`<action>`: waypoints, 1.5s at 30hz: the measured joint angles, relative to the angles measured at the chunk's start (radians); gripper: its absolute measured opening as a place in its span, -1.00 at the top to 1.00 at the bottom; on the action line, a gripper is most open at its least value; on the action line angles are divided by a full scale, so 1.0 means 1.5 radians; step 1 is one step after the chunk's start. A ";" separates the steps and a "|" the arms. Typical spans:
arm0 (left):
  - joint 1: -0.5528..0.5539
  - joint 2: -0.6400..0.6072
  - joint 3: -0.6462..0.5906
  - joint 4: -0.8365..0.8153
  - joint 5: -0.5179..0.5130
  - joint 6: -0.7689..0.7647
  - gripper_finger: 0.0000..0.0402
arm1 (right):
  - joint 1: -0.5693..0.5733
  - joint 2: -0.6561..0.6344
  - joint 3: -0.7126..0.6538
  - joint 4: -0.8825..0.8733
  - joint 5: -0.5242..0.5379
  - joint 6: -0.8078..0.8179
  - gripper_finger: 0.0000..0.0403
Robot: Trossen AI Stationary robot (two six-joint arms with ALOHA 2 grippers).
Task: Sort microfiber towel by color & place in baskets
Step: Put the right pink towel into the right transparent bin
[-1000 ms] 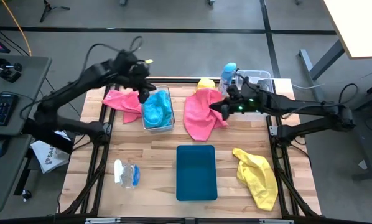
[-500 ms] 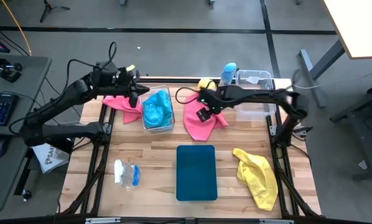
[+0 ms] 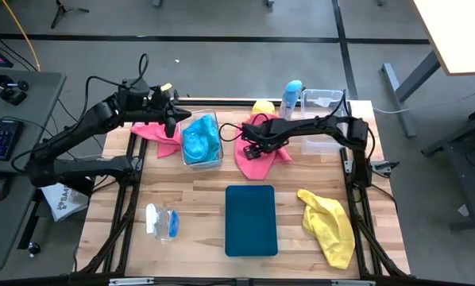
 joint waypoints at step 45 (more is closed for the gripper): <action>0.000 0.000 0.000 0.033 0.010 -0.018 1.00 | -0.005 -0.711 0.001 0.004 0.359 -0.266 1.00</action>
